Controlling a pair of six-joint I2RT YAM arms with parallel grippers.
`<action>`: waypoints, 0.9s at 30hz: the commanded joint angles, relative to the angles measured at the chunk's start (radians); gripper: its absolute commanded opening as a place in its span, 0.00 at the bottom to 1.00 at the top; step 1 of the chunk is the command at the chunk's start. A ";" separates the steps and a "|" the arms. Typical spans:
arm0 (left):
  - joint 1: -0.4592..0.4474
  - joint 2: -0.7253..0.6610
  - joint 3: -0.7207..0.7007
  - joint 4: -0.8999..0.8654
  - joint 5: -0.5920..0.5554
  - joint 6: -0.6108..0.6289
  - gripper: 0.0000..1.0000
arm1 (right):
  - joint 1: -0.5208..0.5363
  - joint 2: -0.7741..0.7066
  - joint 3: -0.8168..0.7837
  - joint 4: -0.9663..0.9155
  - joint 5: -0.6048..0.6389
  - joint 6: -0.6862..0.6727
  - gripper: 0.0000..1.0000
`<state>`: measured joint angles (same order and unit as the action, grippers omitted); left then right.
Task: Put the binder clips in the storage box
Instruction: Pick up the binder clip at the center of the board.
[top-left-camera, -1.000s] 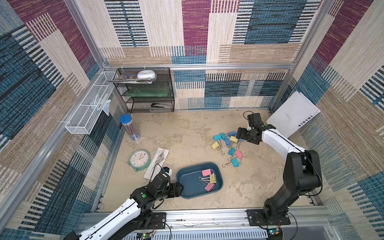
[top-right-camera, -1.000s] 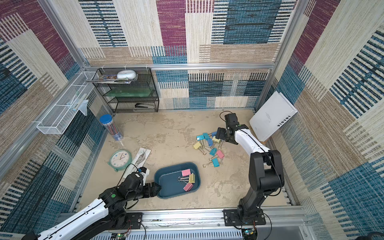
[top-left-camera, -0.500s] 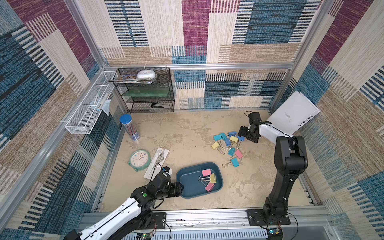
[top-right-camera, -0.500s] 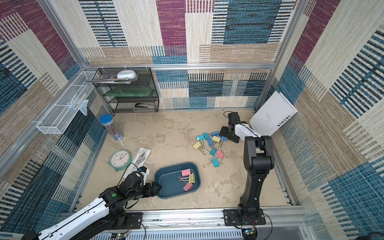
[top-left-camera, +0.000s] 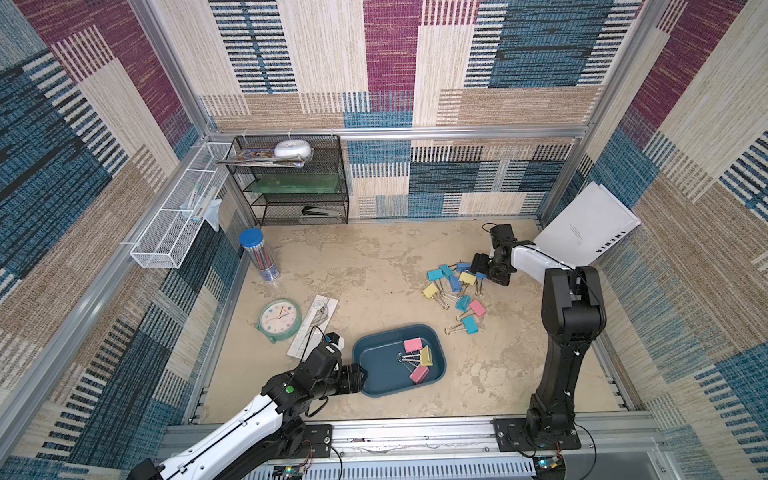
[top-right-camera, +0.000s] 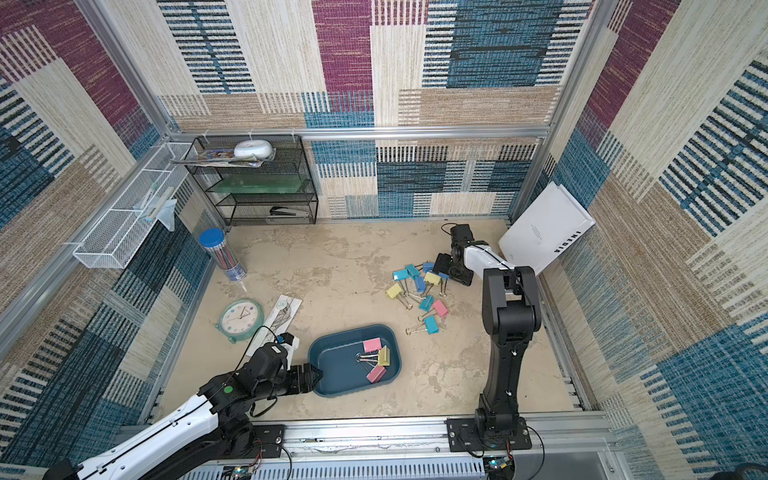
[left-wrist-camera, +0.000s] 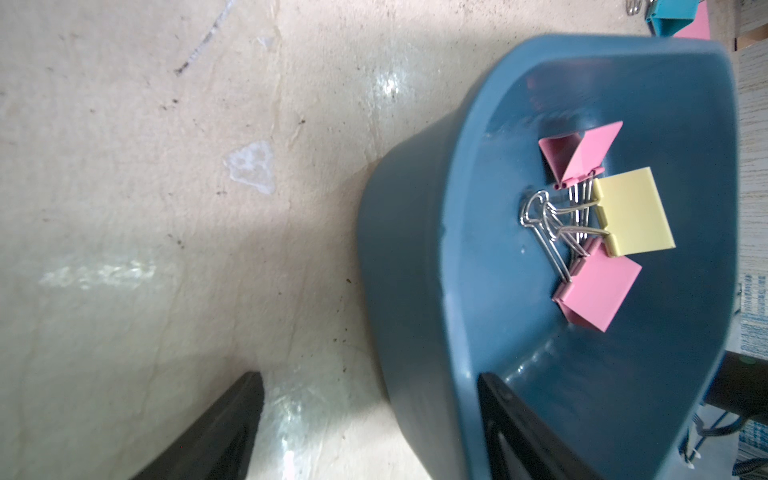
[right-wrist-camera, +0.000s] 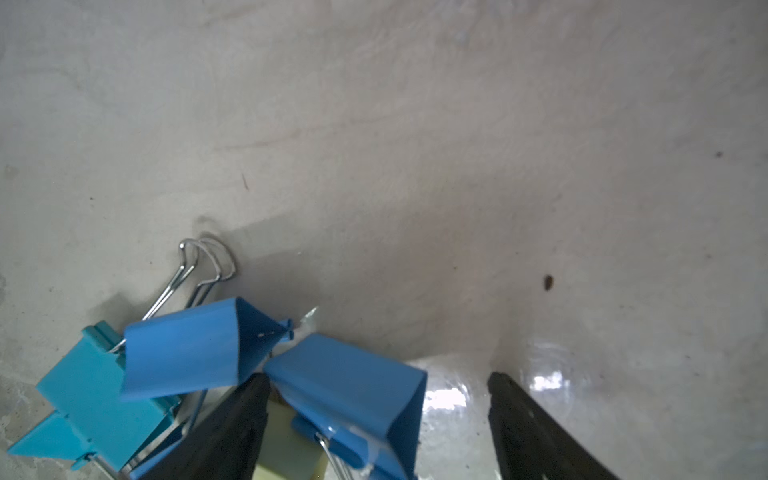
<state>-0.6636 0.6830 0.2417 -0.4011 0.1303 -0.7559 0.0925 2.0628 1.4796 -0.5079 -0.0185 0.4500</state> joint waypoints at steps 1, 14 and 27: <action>0.002 0.002 0.001 -0.028 -0.016 0.008 0.84 | 0.006 0.022 0.017 -0.038 0.020 -0.011 0.85; 0.004 0.004 0.000 -0.025 -0.018 0.009 0.84 | 0.009 0.047 0.053 -0.092 0.071 -0.075 0.79; 0.004 -0.002 -0.001 -0.029 -0.020 0.006 0.84 | -0.006 0.019 -0.024 -0.062 0.127 -0.072 0.53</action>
<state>-0.6609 0.6811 0.2417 -0.4019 0.1299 -0.7559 0.0891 2.0739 1.4643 -0.5079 0.1078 0.3683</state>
